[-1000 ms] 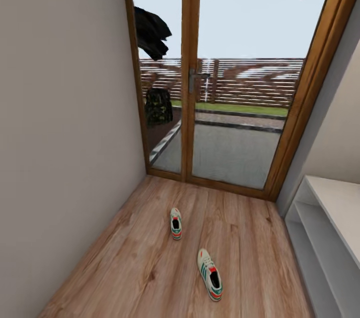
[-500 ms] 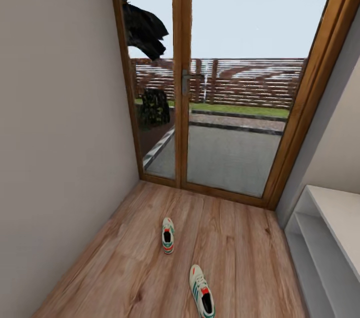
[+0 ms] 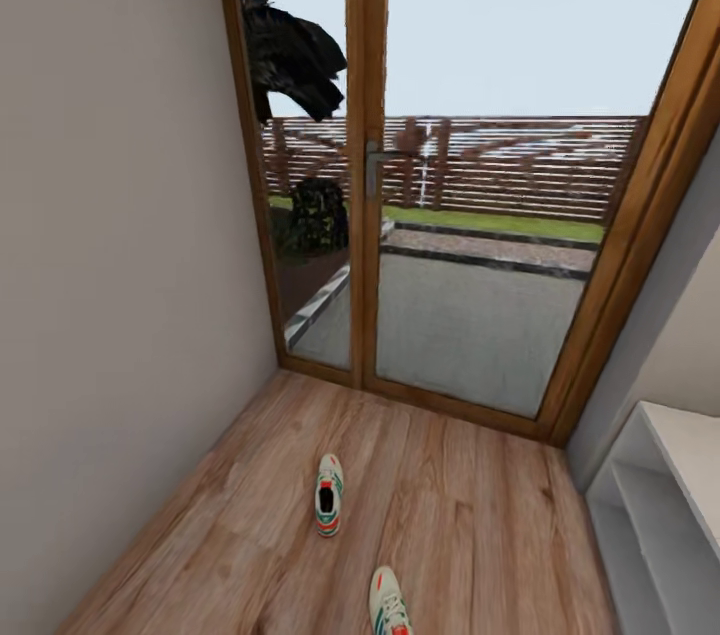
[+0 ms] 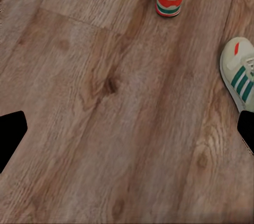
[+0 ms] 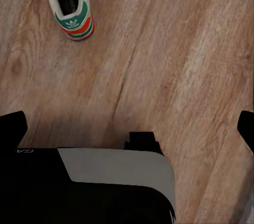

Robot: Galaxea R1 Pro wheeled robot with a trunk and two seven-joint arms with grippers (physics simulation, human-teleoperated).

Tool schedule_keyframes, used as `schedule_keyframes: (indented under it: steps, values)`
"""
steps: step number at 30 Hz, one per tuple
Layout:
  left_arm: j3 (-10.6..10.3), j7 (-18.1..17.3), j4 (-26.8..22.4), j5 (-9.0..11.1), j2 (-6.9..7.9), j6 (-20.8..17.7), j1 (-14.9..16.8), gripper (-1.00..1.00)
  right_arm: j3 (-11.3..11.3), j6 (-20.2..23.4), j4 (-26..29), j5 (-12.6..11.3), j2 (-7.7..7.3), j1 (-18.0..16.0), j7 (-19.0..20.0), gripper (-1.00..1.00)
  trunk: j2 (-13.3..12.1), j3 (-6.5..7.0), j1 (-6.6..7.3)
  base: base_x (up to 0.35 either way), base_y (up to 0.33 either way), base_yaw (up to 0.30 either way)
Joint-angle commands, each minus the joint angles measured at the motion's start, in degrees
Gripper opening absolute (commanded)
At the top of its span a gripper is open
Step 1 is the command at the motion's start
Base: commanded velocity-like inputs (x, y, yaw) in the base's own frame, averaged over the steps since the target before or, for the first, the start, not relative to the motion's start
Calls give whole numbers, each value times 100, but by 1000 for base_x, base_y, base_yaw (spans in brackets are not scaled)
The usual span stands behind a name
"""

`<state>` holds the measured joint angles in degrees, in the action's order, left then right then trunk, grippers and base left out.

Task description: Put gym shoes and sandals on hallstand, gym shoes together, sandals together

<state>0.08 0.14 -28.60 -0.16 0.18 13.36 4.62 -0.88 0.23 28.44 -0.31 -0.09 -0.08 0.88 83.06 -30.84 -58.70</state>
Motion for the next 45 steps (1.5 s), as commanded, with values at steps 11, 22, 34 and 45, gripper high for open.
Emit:
schedule_keyframes:
  steps: [11, 22, 34, 45]
  values:
    - [1, 0, 4, -2, 0, 18, 4, 100, -9, 0, 4, -4, 1, -1, 9, 100, 2, -5, -3, 271, -183, 234]
    - [-3, -1, 4, -3, -7, 16, 4, 100, -9, 3, -34, -6, -7, -1, 9, 100, 2, -5, -3, 39, -24, 19]
    - [1, 12, -62, -36, 10, -1655, 2085, 100, -7, 698, 130, 47, -1, -626, -107, 100, 2, -5, -3, 0, 0, 0]
    - [1, -8, -65, -9, -32, -1852, 3197, 100, -1, 3033, 493, 57, 0, -2664, -267, 100, 2, -5, -3, 0, 0, 0]
